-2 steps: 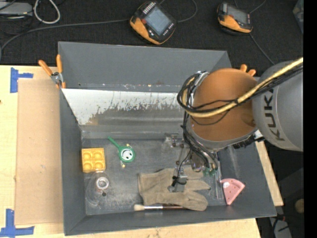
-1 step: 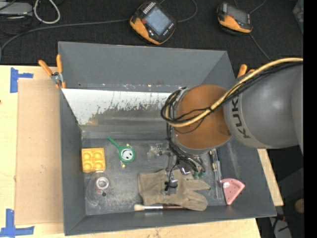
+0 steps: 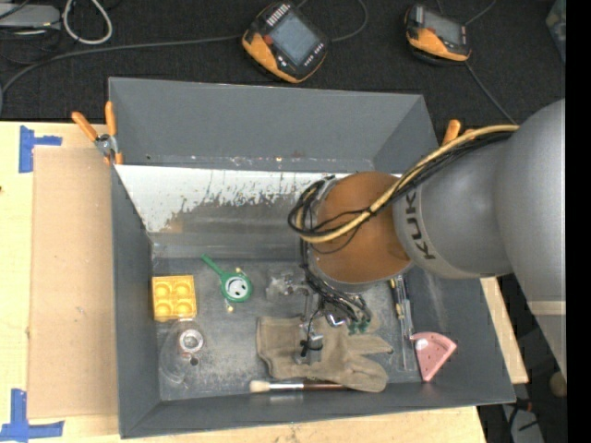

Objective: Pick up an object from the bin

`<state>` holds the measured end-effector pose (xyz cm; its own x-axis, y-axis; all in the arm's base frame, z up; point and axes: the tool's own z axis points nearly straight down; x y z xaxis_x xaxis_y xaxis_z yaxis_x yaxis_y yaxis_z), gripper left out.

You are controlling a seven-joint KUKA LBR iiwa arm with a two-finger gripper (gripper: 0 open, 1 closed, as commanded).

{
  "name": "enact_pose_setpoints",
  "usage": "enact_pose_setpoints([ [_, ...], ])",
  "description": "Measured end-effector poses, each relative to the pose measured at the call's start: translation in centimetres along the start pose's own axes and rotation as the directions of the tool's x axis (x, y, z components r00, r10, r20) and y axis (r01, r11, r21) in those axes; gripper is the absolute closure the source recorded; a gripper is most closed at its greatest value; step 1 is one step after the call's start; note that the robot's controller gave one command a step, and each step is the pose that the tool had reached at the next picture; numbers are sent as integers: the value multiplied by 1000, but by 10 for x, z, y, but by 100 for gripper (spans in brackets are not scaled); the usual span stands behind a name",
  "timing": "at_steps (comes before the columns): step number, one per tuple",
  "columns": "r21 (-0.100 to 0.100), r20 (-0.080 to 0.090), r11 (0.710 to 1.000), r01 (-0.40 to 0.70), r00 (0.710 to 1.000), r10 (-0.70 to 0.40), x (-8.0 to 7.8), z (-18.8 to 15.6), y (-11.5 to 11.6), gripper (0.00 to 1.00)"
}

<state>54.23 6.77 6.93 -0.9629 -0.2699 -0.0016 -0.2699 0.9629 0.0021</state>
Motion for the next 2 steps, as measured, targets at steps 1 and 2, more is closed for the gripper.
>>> enact_pose_setpoints([
  [1, 1, 3, 886, 464, 886, -464, 3, 0, 12, 0],
  [2, 0, -3, 1000, 18, 1000, -18, 1, 1, 0, 0],
])
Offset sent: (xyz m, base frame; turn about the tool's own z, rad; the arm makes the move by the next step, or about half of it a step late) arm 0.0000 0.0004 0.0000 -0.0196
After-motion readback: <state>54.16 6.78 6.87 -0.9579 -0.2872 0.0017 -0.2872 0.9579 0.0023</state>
